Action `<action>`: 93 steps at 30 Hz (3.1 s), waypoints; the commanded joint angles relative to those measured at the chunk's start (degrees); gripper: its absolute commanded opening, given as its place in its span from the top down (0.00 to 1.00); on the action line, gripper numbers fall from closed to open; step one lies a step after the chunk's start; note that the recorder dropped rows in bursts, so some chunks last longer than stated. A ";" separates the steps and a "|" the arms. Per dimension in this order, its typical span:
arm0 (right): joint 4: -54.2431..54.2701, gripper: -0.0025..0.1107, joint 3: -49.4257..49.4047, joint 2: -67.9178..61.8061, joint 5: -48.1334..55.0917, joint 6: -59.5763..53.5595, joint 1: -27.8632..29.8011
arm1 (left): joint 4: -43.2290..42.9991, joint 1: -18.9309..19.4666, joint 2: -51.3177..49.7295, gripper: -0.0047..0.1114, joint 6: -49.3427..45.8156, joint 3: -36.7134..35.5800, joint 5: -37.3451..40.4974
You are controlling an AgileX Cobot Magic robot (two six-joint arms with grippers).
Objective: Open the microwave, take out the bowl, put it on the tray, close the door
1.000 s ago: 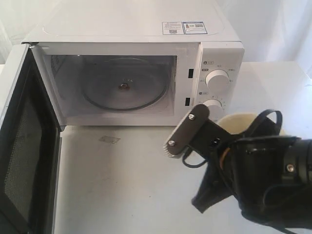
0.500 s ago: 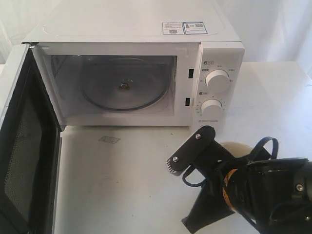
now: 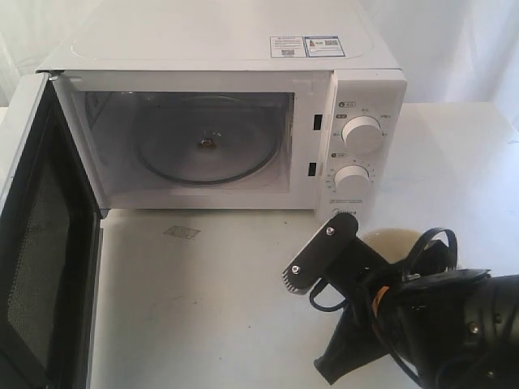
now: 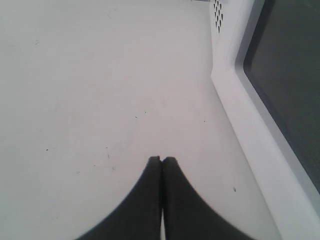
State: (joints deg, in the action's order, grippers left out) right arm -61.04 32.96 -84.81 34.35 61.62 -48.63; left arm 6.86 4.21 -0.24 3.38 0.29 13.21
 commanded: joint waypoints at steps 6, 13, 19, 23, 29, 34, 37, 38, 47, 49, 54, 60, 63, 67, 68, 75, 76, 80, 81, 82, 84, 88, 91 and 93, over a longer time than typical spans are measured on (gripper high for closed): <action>-3.31 0.98 -0.44 -4.11 -0.35 5.68 1.31 | 0.40 -0.30 0.24 0.96 0.16 -0.29 0.07; -3.31 0.97 -0.44 -4.11 -1.31 5.68 1.31 | 0.40 -0.30 0.24 0.96 0.16 -0.29 0.07; -3.31 0.79 -0.44 -4.11 -3.79 5.30 1.31 | 0.40 -0.30 0.24 0.96 0.16 -0.29 0.07; -3.31 0.73 -0.44 -4.11 -2.36 5.30 1.31 | 0.40 -0.30 0.24 0.96 0.16 -0.29 0.07; -2.99 0.73 -0.32 -3.29 3.15 5.45 1.31 | 0.40 -0.30 0.24 0.96 0.16 -0.29 0.07; -2.49 0.73 0.63 0.63 1.44 5.45 1.21 | 0.40 -0.30 0.24 0.96 0.16 -0.29 0.07; -2.39 0.73 1.35 3.59 -0.47 5.45 1.21 | 0.40 -0.30 0.24 0.96 0.16 -0.29 0.07; -2.39 0.73 1.45 4.78 -1.15 5.45 1.21 | 0.40 -0.30 0.24 0.96 0.16 -0.29 0.07; 5.70 0.84 1.88 20.96 -14.27 4.39 1.21 | 0.40 -0.30 0.24 0.96 0.16 -0.29 0.07; 8.95 0.98 1.88 28.58 -14.73 0.93 1.21 | 0.40 -0.30 0.24 0.96 0.16 -0.29 0.07; 12.91 0.98 1.77 51.31 -13.16 -4.55 1.21 | 0.40 -0.30 0.24 0.96 0.16 -0.29 0.07; 29.88 0.98 1.65 67.53 8.65 -26.56 1.21 | 0.40 -0.30 0.24 0.96 -0.96 -0.29 -12.75; 30.12 0.98 1.64 70.47 7.55 -29.11 1.21 | 0.40 -0.30 0.24 0.96 -4.33 -0.29 -25.05; 30.12 0.98 1.64 71.68 8.24 -29.37 1.21 | 0.40 -0.30 0.24 0.96 -7.75 -0.29 -39.31; 30.12 0.98 1.64 71.68 8.37 -29.59 1.21 | 0.40 -0.30 0.24 0.96 -9.09 -0.29 -43.27; 30.12 0.98 1.64 71.68 7.08 -30.34 1.21 | 0.40 -0.30 0.24 0.96 -9.28 1.80 -46.84; 30.12 0.98 1.64 71.68 6.66 -30.34 1.21 | 0.40 -0.30 0.24 0.96 -9.28 3.70 -42.66; 30.12 0.98 1.64 71.68 5.70 -30.34 1.21 | 0.90 -0.30 -0.65 0.96 -9.68 12.60 -25.98; 30.12 0.98 1.64 71.68 5.70 -30.34 1.21 | 0.90 -0.30 -1.43 0.96 -9.68 14.50 -22.66; 30.01 0.98 1.64 71.68 5.70 -30.61 1.21 | 0.90 -0.30 -2.55 0.96 -9.68 16.86 -18.68; 30.00 0.98 1.64 71.68 5.70 -30.95 1.21 | 1.03 -0.30 -5.23 0.96 -9.21 20.84 -10.33; 30.00 0.98 1.64 71.68 5.58 -31.37 1.21 | 1.03 -0.30 -10.79 0.96 -6.40 27.28 9.56; 30.00 0.98 1.64 71.68 5.58 -31.37 1.21 | 1.03 -0.30 -13.41 0.96 -6.19 28.31 14.59; 30.00 0.98 1.64 71.68 5.58 -31.37 1.21 | 1.03 -0.30 -13.82 0.96 -6.19 28.31 13.79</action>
State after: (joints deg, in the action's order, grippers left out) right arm -30.74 34.64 -13.54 40.33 30.80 -47.59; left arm 7.57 4.21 -13.22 -3.55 27.84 24.67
